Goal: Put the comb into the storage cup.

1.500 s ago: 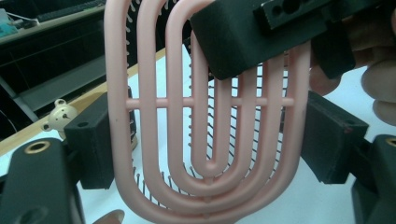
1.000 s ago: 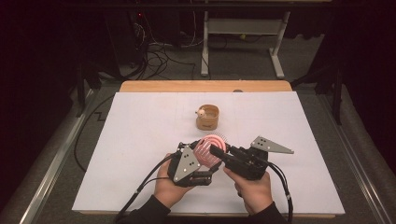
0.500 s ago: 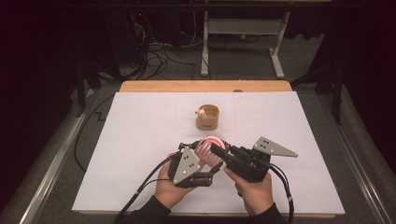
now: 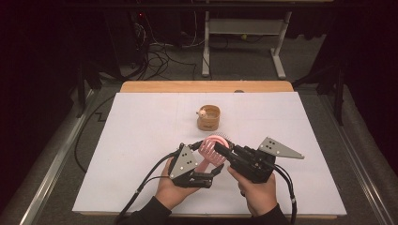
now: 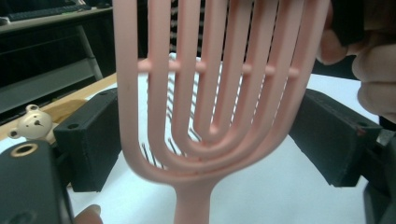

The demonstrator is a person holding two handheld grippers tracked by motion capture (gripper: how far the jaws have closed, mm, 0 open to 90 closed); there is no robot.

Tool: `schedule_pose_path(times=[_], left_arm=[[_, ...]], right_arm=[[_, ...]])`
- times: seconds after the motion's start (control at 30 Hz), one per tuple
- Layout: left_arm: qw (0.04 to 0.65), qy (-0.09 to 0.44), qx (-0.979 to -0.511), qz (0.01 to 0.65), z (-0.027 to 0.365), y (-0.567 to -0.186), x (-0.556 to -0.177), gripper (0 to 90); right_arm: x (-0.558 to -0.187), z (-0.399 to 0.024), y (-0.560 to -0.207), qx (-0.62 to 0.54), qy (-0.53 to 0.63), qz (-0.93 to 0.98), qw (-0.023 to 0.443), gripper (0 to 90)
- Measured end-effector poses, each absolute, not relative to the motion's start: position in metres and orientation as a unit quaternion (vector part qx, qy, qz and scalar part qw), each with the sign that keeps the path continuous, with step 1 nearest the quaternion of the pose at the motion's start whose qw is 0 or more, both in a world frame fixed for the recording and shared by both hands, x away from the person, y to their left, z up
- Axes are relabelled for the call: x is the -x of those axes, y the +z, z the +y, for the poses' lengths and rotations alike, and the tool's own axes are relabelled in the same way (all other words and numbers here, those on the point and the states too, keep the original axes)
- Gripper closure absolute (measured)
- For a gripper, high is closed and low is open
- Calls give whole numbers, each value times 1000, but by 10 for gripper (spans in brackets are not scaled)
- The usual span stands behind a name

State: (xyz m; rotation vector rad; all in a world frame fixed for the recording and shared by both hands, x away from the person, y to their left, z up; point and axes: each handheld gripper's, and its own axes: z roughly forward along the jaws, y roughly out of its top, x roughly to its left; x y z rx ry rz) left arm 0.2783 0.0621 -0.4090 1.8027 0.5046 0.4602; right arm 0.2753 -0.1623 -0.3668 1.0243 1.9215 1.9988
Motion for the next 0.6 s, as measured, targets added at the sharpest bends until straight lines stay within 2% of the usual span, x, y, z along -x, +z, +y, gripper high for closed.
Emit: schedule_pose_path(times=[0.17, 0.27, 0.6], left_arm=[[572, 192, -768, 216, 63, -410, -279, 138], [570, 184, -770, 219, 64, -412, -281, 95], [568, 180, -768, 235, 72, -417, -286, 94]], right_arm=[[-274, -165, -364, -343, 678, 643, 97, 751], [-273, -168, -361, -340, 682, 639, 102, 752], [-274, -185, -352, -343, 692, 623, 122, 751]])
